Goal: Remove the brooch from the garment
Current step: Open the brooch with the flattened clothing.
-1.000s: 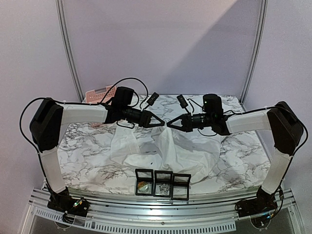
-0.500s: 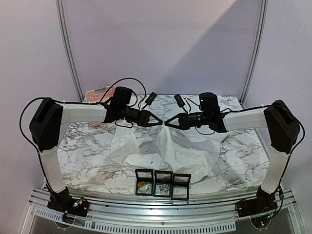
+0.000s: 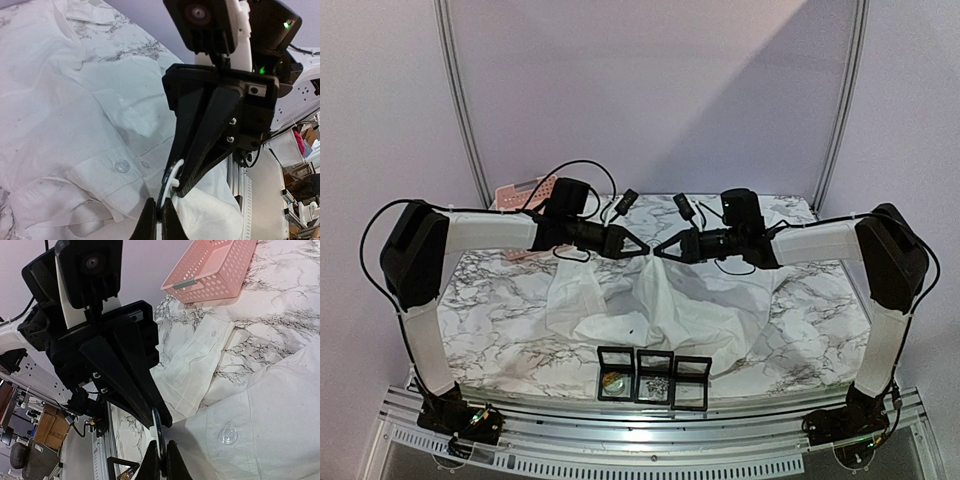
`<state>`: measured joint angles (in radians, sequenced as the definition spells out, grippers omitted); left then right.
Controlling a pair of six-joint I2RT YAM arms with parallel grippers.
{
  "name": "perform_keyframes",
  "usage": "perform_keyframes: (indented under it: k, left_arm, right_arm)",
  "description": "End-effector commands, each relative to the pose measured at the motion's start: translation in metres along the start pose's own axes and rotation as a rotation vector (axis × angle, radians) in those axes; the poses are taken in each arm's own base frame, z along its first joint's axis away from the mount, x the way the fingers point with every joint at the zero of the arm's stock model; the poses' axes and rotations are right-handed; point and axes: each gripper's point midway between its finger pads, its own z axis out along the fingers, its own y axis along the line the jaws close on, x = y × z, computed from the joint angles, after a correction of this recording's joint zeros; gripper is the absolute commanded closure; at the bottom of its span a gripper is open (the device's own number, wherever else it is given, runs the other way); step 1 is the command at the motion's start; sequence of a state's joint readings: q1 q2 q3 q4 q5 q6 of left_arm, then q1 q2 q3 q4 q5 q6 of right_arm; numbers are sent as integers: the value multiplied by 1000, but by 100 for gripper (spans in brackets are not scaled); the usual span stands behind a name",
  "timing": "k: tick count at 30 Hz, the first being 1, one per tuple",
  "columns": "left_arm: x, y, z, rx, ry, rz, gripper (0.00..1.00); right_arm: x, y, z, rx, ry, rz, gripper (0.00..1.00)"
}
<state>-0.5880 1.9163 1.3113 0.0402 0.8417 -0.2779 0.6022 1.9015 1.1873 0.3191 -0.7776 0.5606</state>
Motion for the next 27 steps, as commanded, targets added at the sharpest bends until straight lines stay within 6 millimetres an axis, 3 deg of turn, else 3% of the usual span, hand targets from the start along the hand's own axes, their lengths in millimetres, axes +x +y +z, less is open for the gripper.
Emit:
perform_keyframes:
  k: [1,15,22,27]
  left_arm:
    - [-3,-37,3,137,8,60,100]
    - [-3,-39,3,145,6,66,100]
    - [-2,-38,5,146,9,60,100]
    - [-2,-39,5,147,9,60,100]
  right_arm:
    - [6,-74,-4,256,-50,192,100]
    - [10,-98,-5,312,-54,293,100]
    - [8,-90,-2,260,-29,249,99]
    - [7,-98,-5,322,-17,231,97]
